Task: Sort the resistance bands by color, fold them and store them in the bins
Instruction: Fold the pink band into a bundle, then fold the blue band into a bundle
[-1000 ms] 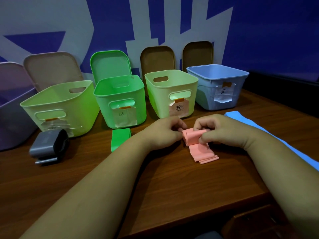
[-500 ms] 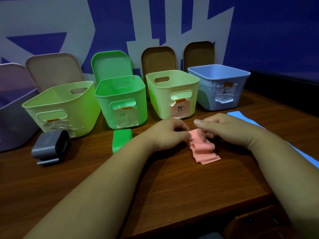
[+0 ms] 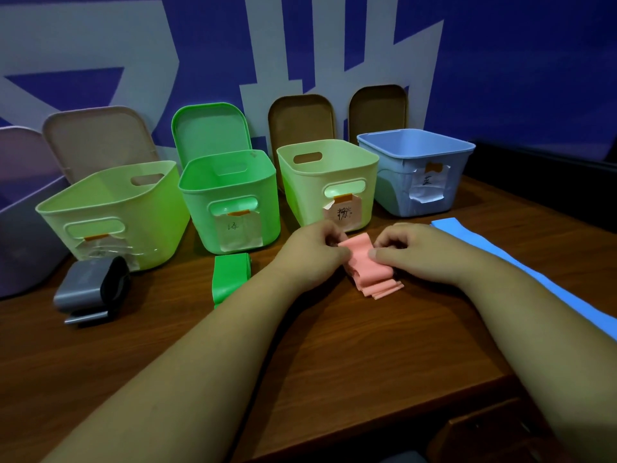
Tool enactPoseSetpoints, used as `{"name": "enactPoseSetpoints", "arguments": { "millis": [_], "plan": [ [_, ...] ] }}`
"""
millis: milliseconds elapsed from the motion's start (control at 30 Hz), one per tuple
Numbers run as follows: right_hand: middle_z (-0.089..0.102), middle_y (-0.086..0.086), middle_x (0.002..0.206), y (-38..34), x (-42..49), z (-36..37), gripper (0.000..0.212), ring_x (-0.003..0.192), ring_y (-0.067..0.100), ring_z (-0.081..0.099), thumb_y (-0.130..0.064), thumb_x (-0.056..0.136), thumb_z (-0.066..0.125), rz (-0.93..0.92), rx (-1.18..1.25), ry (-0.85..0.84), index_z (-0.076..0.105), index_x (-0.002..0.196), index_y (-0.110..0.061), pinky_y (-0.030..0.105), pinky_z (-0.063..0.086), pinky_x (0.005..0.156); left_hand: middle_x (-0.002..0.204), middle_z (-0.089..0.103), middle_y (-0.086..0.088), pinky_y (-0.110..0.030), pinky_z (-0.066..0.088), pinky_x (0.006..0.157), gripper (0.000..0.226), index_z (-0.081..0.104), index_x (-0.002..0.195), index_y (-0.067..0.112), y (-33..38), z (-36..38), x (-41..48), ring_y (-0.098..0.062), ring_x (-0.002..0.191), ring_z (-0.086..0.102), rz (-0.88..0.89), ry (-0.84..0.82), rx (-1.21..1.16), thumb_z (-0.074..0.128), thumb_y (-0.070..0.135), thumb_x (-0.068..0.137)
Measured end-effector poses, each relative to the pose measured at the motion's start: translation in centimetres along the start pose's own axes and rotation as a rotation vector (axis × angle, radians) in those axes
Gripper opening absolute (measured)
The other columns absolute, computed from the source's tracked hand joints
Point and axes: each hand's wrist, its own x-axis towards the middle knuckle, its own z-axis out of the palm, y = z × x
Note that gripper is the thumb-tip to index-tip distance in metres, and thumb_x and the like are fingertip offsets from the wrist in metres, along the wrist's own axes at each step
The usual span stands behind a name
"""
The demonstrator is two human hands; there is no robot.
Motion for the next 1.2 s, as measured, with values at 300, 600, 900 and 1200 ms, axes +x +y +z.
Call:
{"name": "enactPoseSetpoints", "arguments": {
  "millis": [300,600,900,1200],
  "plan": [
    [0.070,-0.008,0.079,0.2,0.6,0.9,0.026,0.079,0.017,0.067,-0.062,0.083,0.077,0.055,0.001,0.088,0.073,0.088,-0.037,0.046,0.059,0.077,0.112,0.071,0.003,-0.031,0.053,0.082,0.021,0.074,0.116,0.026,-0.2,2.0,1.0,-0.018,0.103,0.064,-0.048,0.161,0.131,0.072,0.019,0.096],
    [0.065,-0.009,0.077,0.0,0.2,0.9,0.026,0.072,0.011,0.059,-0.054,0.084,0.083,0.104,0.017,0.112,0.073,0.088,-0.031,0.032,0.047,0.067,0.109,0.070,0.004,-0.028,0.052,0.083,0.025,0.071,0.119,0.023,-0.1,2.2,0.8,-0.015,0.101,0.064,-0.085,0.189,0.121,0.077,0.024,0.095],
    [0.072,-0.012,0.090,-0.3,-0.1,-1.6,0.019,0.083,0.007,0.066,-0.047,0.095,0.073,0.138,-0.073,0.183,0.076,0.087,-0.030,0.025,0.046,0.064,0.107,0.068,0.000,-0.032,0.048,0.080,0.023,0.065,0.114,0.021,1.3,1.6,-0.1,-0.022,0.101,0.065,-0.073,0.242,0.170,0.064,0.014,0.092],
    [0.077,-0.004,0.089,8.8,-2.4,-8.8,0.015,0.083,0.012,0.068,-0.035,0.092,0.073,0.353,-0.090,0.329,0.077,0.084,-0.023,0.031,0.053,0.071,0.099,0.072,-0.002,-0.033,0.054,0.076,0.017,0.075,0.100,0.022,10.8,5.4,2.7,-0.022,0.094,0.067,0.130,-0.086,0.328,0.058,0.025,0.096]
  ]
}}
